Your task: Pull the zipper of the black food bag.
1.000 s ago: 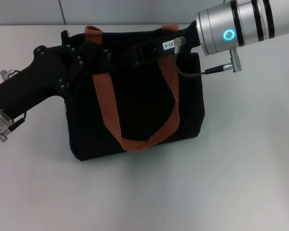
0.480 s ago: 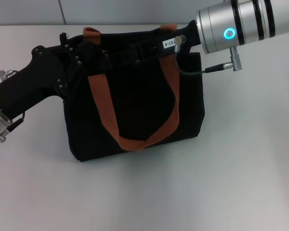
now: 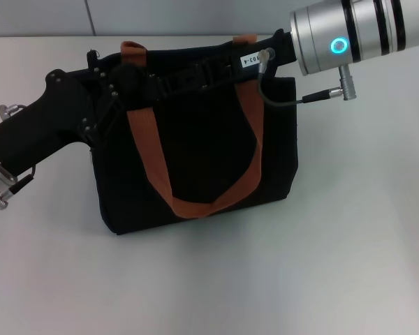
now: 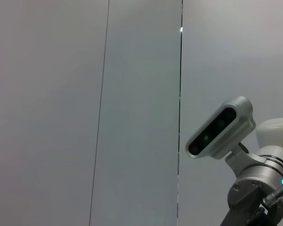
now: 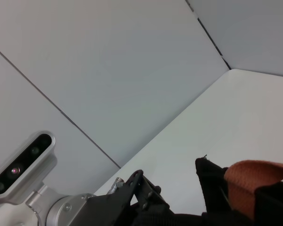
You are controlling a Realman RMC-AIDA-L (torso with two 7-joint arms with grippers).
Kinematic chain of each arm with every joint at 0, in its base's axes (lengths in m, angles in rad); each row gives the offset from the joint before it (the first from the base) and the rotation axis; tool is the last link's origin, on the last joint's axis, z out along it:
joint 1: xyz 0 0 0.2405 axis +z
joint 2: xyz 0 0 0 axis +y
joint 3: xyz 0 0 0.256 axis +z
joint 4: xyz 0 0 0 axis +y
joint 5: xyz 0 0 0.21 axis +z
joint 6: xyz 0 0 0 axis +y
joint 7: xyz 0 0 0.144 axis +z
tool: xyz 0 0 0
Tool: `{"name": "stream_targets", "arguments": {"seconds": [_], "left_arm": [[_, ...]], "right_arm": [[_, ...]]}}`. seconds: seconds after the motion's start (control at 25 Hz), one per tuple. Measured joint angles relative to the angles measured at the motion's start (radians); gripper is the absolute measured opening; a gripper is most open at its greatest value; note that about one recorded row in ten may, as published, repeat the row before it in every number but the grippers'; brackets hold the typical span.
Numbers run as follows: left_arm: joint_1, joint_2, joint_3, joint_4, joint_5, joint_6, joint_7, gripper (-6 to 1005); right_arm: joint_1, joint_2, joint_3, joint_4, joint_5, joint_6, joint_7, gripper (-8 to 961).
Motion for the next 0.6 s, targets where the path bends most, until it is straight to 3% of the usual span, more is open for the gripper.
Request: {"name": "stream_targets", "arguments": {"seconds": [0.32, 0.52, 0.6], "left_arm": [[0.000, 0.000, -0.005, -0.002, 0.001, 0.003, 0.003, 74], [0.001, 0.000, -0.004, -0.003, 0.001, 0.004, 0.004, 78], [0.002, 0.000, -0.002, -0.003, 0.001, 0.004, 0.004, 79]], "right_arm": [[-0.002, -0.001, -0.001, 0.001, -0.005, -0.003, -0.001, 405], [-0.001, -0.008, 0.002, -0.002, -0.005, -0.002, 0.000, 315], [-0.001, -0.009, 0.002, -0.002, -0.005, -0.002, 0.000, 220]]}}
